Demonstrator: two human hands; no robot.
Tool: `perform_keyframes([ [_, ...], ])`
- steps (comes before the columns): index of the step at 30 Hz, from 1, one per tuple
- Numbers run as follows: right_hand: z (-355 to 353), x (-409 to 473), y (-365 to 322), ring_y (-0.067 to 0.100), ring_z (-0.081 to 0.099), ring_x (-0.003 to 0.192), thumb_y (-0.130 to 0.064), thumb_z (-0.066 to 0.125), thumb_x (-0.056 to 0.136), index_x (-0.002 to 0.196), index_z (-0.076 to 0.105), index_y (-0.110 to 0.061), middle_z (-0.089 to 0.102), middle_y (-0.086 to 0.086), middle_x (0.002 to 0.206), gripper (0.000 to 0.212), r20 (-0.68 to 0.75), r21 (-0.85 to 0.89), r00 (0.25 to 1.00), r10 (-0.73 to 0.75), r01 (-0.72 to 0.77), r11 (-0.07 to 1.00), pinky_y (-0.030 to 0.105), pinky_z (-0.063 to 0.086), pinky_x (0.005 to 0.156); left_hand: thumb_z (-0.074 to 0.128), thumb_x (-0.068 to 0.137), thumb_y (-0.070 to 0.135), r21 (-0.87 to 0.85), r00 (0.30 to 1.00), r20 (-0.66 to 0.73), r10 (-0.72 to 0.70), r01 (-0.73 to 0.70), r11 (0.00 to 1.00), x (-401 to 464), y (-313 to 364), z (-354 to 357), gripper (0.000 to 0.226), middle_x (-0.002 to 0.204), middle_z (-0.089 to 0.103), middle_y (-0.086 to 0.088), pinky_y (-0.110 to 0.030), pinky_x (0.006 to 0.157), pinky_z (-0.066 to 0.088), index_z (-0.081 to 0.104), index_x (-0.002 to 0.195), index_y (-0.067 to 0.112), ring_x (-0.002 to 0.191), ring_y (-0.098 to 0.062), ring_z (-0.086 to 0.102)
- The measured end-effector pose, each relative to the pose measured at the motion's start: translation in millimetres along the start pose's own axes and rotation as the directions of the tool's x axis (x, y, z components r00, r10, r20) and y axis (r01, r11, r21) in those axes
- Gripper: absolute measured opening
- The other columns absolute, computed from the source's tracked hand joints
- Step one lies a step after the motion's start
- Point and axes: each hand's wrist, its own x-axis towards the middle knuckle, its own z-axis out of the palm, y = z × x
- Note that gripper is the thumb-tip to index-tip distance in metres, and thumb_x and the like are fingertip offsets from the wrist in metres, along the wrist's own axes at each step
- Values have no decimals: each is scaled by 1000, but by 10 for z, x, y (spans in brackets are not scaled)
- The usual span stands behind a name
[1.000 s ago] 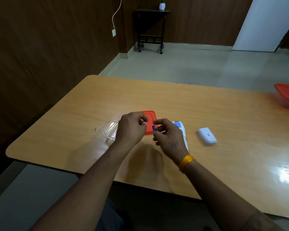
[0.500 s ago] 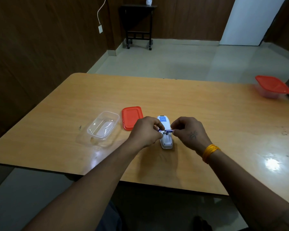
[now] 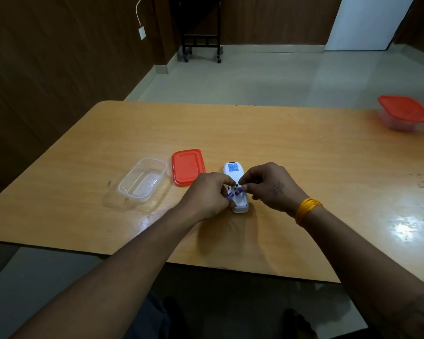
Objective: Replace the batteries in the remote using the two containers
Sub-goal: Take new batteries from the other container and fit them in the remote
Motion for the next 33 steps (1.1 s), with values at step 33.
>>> perform_keyframes([
  [33, 380, -168, 93, 20, 59, 76, -16, 77, 88, 93, 83, -15, 62, 4, 87, 8, -168, -129, 964, -206, 185, 974, 34, 44, 68, 89, 77, 25, -78, 994, -101, -43, 35, 996, -59, -55, 267, 69, 117, 78, -10, -37, 96, 57, 67, 142, 19, 108, -28, 72],
])
